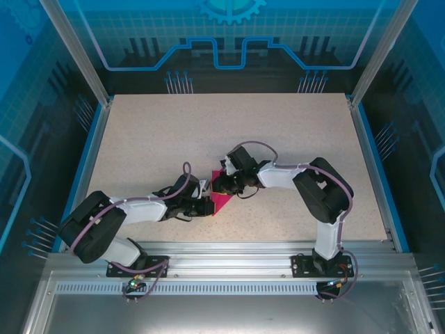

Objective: Fold a paper plane with a square sheet of paper (pick it up from the middle)
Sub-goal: Fourth fold the wing at the center of the table.

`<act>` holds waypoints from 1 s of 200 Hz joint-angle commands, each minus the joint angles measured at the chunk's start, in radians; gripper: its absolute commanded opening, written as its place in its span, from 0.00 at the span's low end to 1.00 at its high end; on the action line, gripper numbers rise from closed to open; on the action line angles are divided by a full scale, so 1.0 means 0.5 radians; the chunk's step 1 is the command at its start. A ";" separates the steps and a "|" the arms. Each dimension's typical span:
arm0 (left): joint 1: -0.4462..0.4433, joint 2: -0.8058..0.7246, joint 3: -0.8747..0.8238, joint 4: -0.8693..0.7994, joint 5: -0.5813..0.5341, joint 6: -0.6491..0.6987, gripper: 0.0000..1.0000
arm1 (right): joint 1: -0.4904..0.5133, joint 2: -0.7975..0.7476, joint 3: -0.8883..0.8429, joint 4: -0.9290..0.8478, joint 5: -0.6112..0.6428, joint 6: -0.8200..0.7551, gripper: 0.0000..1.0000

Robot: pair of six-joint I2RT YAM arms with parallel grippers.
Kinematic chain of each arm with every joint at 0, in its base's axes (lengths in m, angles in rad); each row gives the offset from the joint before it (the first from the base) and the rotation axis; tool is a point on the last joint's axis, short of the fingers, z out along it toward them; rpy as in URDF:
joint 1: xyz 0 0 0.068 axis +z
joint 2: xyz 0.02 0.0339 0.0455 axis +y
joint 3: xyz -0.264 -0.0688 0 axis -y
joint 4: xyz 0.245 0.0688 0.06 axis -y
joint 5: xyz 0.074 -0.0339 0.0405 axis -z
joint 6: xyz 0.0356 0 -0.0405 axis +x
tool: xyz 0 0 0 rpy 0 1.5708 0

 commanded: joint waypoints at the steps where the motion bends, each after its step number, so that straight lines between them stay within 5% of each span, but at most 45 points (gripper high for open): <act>1: 0.003 -0.005 -0.040 -0.005 0.005 -0.012 0.11 | -0.037 0.049 0.069 -0.052 0.023 -0.025 0.22; 127: 0.005 -0.062 -0.032 -0.046 -0.008 -0.024 0.17 | -0.045 0.102 0.052 -0.112 0.128 -0.032 0.21; 159: 0.005 -0.199 -0.071 -0.041 -0.008 -0.073 0.26 | -0.044 0.127 0.041 -0.094 0.123 -0.024 0.21; 200: 0.023 -0.565 -0.164 -0.172 -0.306 -0.263 0.32 | -0.047 0.120 0.031 -0.083 0.126 -0.012 0.21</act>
